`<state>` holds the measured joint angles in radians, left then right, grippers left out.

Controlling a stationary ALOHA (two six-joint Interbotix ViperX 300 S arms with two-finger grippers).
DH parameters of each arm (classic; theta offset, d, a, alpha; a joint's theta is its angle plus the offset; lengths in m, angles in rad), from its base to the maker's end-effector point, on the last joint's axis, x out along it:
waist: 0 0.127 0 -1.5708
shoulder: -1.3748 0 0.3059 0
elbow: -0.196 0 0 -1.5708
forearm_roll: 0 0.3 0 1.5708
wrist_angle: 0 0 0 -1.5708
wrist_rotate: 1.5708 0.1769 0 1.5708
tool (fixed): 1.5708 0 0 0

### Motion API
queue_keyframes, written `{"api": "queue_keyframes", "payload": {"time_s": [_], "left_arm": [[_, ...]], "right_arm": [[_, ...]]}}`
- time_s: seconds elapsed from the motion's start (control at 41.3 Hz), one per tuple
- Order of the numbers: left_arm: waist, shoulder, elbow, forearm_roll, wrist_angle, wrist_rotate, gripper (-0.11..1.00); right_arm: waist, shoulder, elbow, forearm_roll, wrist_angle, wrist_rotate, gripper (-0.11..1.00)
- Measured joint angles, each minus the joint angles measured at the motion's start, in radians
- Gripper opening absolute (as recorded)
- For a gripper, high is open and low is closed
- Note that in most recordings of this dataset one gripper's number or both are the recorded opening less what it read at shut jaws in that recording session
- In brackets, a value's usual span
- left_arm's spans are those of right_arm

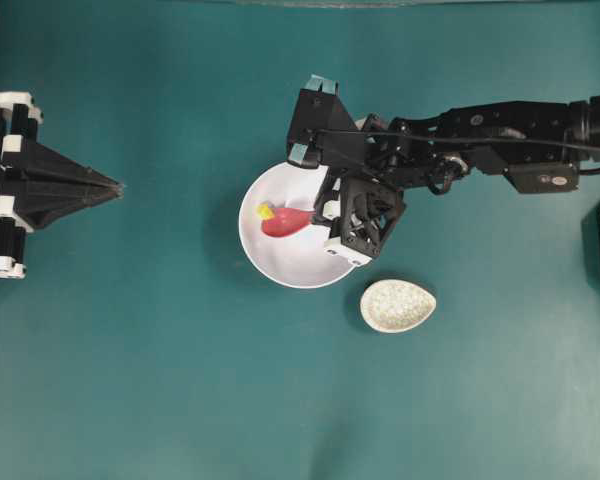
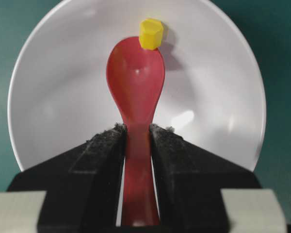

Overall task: Scoop the yellow hexagonal prism block from the bowl with a spoon using the right arm.
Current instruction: 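Push the spoon under the yellow hexagonal block toward the bowl's left rim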

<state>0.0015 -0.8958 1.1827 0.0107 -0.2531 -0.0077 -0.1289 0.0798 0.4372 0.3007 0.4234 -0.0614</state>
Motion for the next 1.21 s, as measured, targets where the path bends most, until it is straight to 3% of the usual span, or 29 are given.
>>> {"api": "queue_keyframes", "payload": {"time_s": [0.339,1.212], "left_arm": [[0.0,0.0,0.0,0.002,0.0,0.0,0.0],[0.0,0.0,0.0,0.0,0.0,0.0,0.0]], "right_arm": [[0.0,0.0,-0.02,-0.034,-0.002,-0.002,0.25],[0.0,-0.023,-0.02,-0.043,-0.037,-0.002,0.25]]}}
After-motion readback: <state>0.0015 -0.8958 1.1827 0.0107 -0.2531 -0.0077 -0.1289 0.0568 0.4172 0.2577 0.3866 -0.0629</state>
